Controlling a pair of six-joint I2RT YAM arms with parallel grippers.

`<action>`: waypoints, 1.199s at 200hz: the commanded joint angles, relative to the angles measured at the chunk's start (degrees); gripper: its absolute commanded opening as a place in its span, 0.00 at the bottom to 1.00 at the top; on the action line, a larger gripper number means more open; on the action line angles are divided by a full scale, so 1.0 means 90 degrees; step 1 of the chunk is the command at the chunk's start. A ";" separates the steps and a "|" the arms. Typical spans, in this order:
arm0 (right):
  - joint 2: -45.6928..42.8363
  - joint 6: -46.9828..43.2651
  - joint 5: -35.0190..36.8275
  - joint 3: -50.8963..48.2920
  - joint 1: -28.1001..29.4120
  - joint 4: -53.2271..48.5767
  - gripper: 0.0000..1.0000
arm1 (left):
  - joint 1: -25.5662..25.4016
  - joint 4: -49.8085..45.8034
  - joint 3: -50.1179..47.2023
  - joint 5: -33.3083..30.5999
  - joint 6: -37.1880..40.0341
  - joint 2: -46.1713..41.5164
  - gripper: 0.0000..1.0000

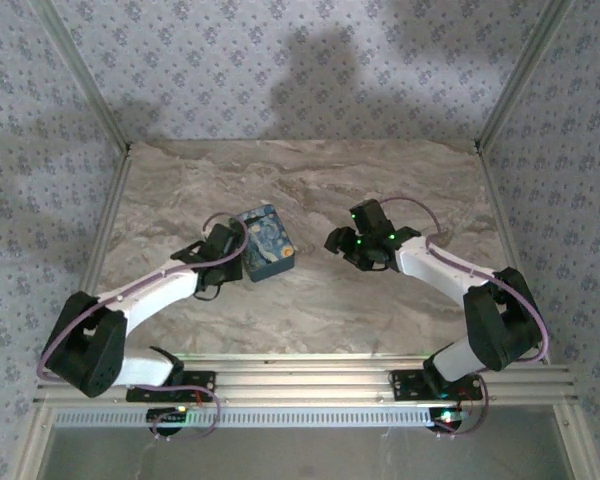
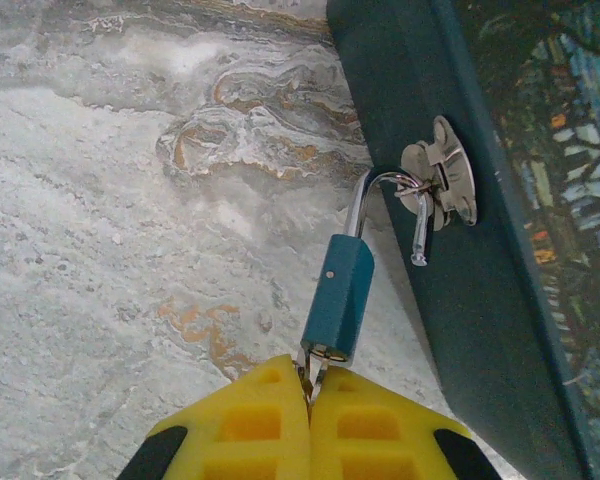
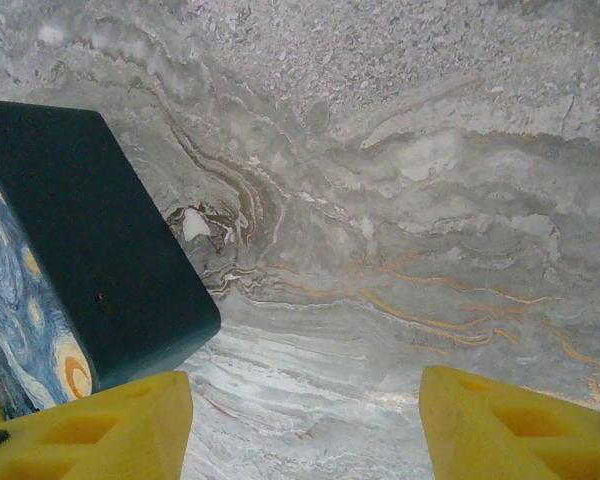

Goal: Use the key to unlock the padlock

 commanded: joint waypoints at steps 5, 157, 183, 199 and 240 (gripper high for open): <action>-0.0020 -0.0131 -0.0114 -0.0031 -0.0075 0.0048 0.62 | -0.0019 0.0341 -0.0146 0.0011 -0.0524 -0.0194 0.00; 0.0371 -0.0428 -0.0146 0.0338 0.0115 -0.0157 0.61 | -0.0048 0.1312 -0.0337 -0.0028 -0.1389 0.0144 0.00; 0.0710 -0.0543 -0.0201 0.0643 0.0259 -0.0270 0.61 | -0.0041 0.1410 -0.0411 0.0021 -0.1454 0.0284 0.00; 0.0926 -0.0619 -0.0251 0.0853 0.0383 -0.0348 0.61 | -0.0053 0.1470 -0.0472 0.0053 -0.1508 0.0278 0.00; 0.1263 -0.0668 -0.0317 0.1156 0.0601 -0.0387 0.61 | -0.0058 0.1593 -0.0632 0.0131 -0.1567 0.0008 0.00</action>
